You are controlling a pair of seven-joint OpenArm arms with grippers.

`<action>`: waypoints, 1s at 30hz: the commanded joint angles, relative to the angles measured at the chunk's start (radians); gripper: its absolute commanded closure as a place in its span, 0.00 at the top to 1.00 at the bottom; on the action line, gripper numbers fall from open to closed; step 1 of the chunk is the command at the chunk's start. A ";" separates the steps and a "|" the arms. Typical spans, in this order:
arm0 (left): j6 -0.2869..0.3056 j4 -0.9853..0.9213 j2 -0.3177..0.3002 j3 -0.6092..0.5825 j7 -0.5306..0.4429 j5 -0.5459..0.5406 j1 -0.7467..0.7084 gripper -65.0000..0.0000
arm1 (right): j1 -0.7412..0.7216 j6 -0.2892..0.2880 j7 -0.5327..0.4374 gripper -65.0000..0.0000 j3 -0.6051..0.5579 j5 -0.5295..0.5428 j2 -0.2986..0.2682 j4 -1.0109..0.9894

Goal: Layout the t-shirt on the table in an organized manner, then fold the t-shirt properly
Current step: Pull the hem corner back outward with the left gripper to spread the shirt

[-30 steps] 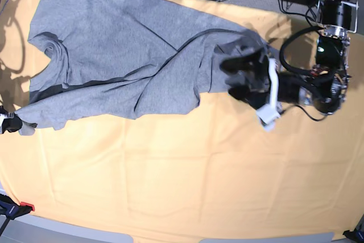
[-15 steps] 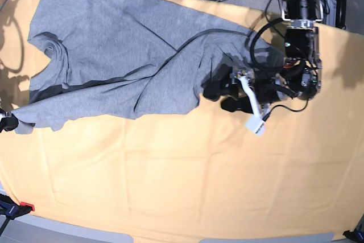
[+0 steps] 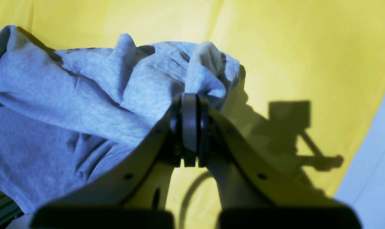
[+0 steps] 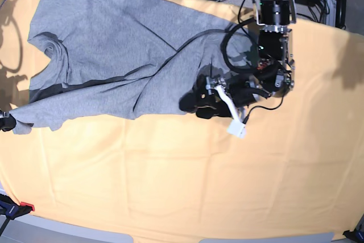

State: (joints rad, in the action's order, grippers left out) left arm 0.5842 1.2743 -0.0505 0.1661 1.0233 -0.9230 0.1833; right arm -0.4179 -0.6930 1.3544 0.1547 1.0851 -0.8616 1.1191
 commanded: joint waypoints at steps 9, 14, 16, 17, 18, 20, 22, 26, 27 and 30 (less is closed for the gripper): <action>0.007 0.003 0.042 -0.003 0.058 -0.010 0.024 0.00 | -0.029 -0.005 -0.016 0.00 0.010 0.014 -0.044 0.013; 0.016 0.005 0.029 0.001 0.133 -0.181 0.093 0.00 | -0.028 -0.005 -0.020 0.00 0.010 0.014 -0.050 0.013; 0.068 0.005 0.029 0.001 0.202 -0.286 0.137 0.00 | -0.028 -0.005 -0.019 0.00 0.010 0.014 -0.051 0.013; 0.098 0.005 0.029 0.001 0.238 -0.336 0.159 0.00 | -0.028 -0.005 -0.019 0.00 0.010 0.014 -0.051 0.013; 0.114 0.005 0.029 0.001 0.275 -0.380 0.181 0.00 | -0.028 -0.005 -0.019 0.00 0.010 0.014 -0.050 0.013; 0.114 0.005 0.029 0.001 0.330 -0.434 0.221 0.00 | -0.029 -0.005 -0.020 0.00 0.010 0.014 -0.050 0.013; 0.114 0.005 0.027 0.001 0.364 -0.436 0.259 0.00 | -0.028 -0.005 -0.021 0.00 0.010 0.015 -0.050 0.013; 0.114 0.005 -0.012 0.000 0.373 -0.403 0.324 0.00 | -0.028 -0.005 -0.039 0.00 0.010 0.076 -0.038 0.013; 0.114 0.005 -0.029 0.001 0.370 -0.389 0.340 0.00 | -0.028 -0.005 -0.053 0.00 0.010 0.094 -0.032 0.013; 0.114 0.005 -0.098 0.001 0.354 -0.343 0.373 0.00 | -0.028 -0.005 -0.122 0.00 0.010 0.084 0.001 0.013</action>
State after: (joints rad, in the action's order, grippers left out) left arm 0.6930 1.2625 -0.1440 0.1642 1.3983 -1.2415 0.5282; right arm -0.4183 -0.6930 1.2457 0.1547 1.1591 -0.8337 1.1191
